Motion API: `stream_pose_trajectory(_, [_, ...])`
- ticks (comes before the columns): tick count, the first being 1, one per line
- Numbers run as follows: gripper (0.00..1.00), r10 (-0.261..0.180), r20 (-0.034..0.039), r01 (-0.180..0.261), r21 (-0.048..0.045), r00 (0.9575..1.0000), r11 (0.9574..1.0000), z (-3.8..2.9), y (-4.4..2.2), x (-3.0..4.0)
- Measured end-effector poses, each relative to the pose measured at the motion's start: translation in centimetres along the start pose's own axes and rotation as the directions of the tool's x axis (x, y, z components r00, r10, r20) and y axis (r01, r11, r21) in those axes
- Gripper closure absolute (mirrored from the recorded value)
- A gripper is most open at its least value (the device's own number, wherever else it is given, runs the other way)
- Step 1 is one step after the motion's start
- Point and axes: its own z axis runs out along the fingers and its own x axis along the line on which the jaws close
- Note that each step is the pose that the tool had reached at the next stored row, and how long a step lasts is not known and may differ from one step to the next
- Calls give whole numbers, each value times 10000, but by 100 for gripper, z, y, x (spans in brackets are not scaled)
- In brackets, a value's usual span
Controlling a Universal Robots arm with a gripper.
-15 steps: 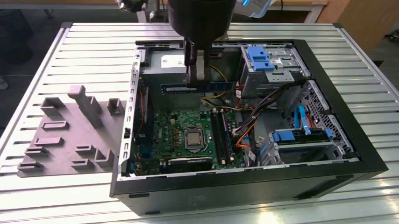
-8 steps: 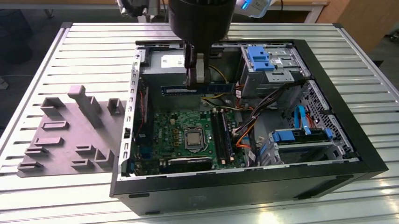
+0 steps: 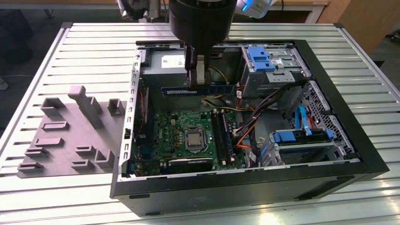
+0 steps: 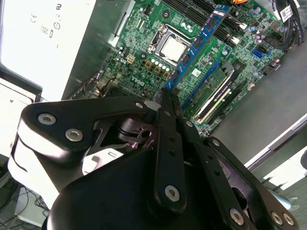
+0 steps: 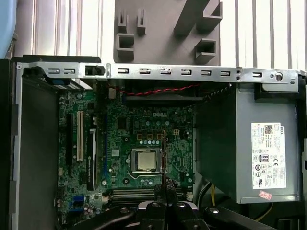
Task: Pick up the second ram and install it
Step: 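Pick up the second ram and move it above second insertion slot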
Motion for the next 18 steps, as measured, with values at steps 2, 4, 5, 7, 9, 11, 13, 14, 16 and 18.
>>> stream_pose_trajectory(2, [89,0,0,0,0,10000,10000,5,0,1])
stream_pose_trajectory(4, [89,0,0,0,0,10000,10000,10,0,1])
stream_pose_trajectory(5, [89,0,0,0,0,10000,10000,12,-1,1])
stream_pose_trajectory(7, [89,0,1,0,1,10000,10000,19,-1,2])
stream_pose_trajectory(9, [89,0,1,0,0,10000,10000,26,-1,3])
stream_pose_trajectory(11, [89,0,1,0,1,10000,10000,35,-2,4])
stream_pose_trajectory(13, [89,0,0,0,1,10000,10000,47,-2,5])
stream_pose_trajectory(14, [89,0,0,0,0,10000,10000,55,-3,6])
stream_pose_trajectory(16, [89,0,0,0,0,10000,10000,69,-3,7])
stream_pose_trajectory(18, [89,0,0,0,1,10000,10000,86,-4,9])
